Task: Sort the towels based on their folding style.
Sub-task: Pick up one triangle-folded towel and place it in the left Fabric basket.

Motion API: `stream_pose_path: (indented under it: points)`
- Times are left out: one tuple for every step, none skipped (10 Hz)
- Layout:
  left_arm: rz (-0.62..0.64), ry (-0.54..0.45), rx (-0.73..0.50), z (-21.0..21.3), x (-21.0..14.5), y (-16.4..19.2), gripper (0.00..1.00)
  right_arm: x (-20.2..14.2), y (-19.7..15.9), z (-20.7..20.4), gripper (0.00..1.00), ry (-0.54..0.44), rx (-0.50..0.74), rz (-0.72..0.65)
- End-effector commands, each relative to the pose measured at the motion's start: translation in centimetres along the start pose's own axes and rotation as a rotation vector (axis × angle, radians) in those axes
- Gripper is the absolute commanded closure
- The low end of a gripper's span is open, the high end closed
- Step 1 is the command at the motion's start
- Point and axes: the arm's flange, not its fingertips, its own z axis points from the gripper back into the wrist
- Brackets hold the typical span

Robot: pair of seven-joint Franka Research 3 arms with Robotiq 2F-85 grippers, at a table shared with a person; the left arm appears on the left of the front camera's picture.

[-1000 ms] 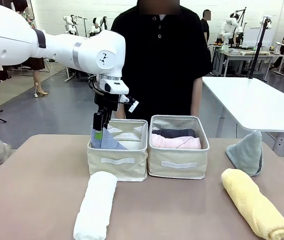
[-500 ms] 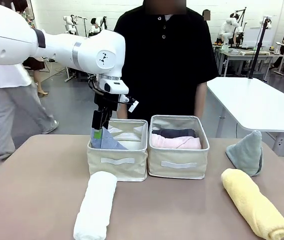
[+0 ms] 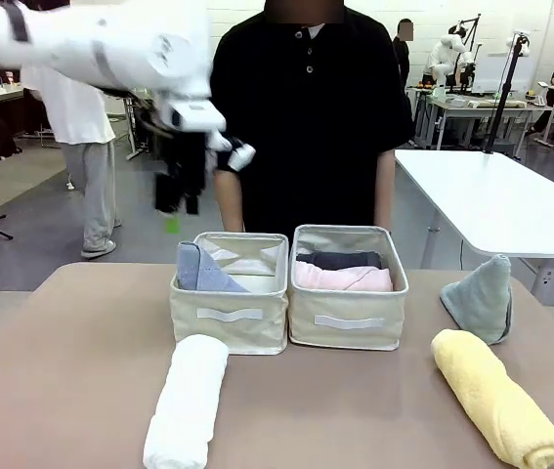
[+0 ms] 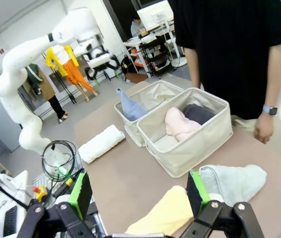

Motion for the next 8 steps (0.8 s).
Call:
stream_pose_path:
  points:
    - [0.027, -0.014, 0.012, 0.4, -5.5, -5.1, 0.0, 0.1, 0.0, 0.0, 0.0, -0.012, 0.01, 0.014]
    - [0.077, -0.036, 0.028, 0.2, -7.6, -6.3, 0.0, 0.1, 0.0, 0.0, 0.0, -0.012, 0.01, 0.014]
    - [0.147, -0.068, 0.038, -0.5, -9.9, -7.1, 0.0, 0.1, 0.0, 0.0, 0.0, -0.012, 0.01, 0.014]
    - [0.2, -0.096, 0.029, -1.3, -11.7, -7.8, 0.0, 0.1, 0.0, 0.0, 0.0, -0.012, 0.01, 0.014]
    - [0.252, -0.1, 0.032, -2.0, -13.1, -8.5, 0.0, 0.1, 0.0, 0.0, 0.0, -0.012, 0.01, 0.014]
    - [0.291, -0.102, 0.035, -2.2, -13.8, -8.9, 0.0, 0.1, 0.0, 0.0, 0.0, -0.012, 0.01, 0.014]
    - [0.313, 0.011, 0.046, -2.1, -13.0, -8.6, 0.0, 0.1, 0.0, 0.0, 0.0, -0.012, 0.01, 0.014]
    - [0.244, -0.071, 0.004, -1.7, -14.6, -8.0, 0.0, 0.1, 0.0, 0.0, 0.0, -0.012, 0.01, 0.014]
